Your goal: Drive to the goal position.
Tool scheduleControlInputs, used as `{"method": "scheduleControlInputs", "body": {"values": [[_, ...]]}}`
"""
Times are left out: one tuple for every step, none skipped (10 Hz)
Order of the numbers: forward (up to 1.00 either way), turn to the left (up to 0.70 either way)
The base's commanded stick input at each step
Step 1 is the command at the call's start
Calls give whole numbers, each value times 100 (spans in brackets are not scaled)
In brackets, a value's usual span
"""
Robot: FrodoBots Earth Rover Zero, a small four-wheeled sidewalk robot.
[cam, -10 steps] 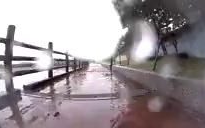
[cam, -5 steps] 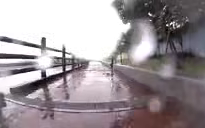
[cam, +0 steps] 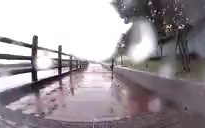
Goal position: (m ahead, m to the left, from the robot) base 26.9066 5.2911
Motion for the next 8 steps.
{"method": "scheduleControlInputs", "body": {"values": [[100, 0], [100, 30], [100, 39], [100, 26], [100, 1], [100, 0], [100, 0], [100, 0]]}}
